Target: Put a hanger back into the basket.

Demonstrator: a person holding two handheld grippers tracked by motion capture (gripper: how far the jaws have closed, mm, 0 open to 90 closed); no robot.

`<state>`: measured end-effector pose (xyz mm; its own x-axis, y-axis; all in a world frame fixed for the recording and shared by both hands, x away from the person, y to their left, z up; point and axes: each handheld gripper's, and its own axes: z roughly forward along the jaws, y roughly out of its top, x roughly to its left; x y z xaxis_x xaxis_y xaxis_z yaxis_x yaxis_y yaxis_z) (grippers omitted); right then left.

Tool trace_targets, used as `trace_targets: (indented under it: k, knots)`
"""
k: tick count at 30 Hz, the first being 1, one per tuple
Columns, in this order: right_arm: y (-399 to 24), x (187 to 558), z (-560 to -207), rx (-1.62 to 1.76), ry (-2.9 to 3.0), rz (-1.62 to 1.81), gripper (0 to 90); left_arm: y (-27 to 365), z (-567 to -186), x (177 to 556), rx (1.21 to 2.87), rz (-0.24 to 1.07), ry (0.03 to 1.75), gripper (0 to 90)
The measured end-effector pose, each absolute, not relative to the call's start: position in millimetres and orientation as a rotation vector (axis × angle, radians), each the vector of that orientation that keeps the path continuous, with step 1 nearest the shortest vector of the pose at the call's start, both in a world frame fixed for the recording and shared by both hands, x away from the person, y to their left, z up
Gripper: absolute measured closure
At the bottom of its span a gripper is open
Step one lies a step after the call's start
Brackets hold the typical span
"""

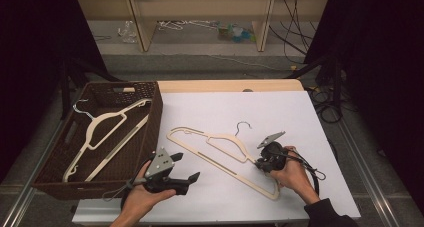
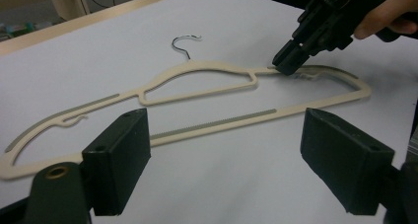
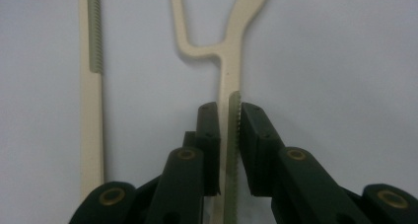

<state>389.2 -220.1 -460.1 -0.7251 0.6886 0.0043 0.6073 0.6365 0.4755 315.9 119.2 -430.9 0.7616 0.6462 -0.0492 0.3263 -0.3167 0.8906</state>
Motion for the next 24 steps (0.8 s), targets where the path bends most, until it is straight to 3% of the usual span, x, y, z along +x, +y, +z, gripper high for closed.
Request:
trace_targets:
  k: [13,24]
  knots:
    - [-227.8,364.6,-440.7,0.983,2.684,0.719,79.6,61.4,-450.8,388.6,2.092,0.449,0.750,24.9]
    - [-232.9,353.2,-436.7,0.971,2.703,0.726,79.6,37.3,-474.4,421.4,2.242,0.474,0.726,33.4]
